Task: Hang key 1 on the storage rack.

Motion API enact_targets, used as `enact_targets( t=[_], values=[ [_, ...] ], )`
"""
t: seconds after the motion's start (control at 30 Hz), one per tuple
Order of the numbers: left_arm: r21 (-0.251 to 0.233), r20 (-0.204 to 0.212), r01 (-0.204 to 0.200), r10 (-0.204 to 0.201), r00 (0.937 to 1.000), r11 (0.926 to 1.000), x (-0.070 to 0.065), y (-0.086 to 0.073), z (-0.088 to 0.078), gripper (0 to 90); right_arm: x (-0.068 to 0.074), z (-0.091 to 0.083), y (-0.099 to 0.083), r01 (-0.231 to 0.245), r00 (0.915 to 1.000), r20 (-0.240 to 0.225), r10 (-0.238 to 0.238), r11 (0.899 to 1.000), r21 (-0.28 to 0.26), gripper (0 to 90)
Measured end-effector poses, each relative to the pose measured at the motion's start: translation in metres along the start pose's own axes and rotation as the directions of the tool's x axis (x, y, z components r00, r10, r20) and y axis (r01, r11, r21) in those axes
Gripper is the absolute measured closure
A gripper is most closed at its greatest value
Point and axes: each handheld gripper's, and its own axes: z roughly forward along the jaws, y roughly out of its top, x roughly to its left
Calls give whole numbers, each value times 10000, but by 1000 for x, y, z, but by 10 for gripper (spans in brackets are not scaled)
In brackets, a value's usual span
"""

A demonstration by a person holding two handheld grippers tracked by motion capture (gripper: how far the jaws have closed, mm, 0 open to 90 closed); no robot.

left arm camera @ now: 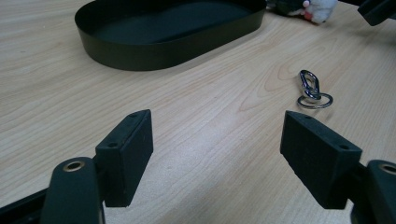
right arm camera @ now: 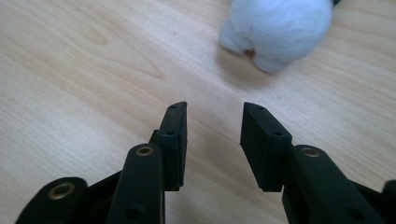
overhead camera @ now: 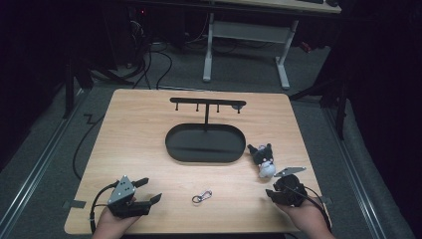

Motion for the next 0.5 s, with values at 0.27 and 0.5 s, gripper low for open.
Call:
enact_targets(
  t=[0.27,0.5],
  values=[
    [65,-100,62,-61,9999,10000,3,-1,1,259,-2,2,20,-160,9997,-181,188,9893,1452,525],
    [-158,-18,57,-57,10000,9999,4,0,-2,257,-5,3,43,-48,9998,-196,102,9663,2573,396]
  ],
)
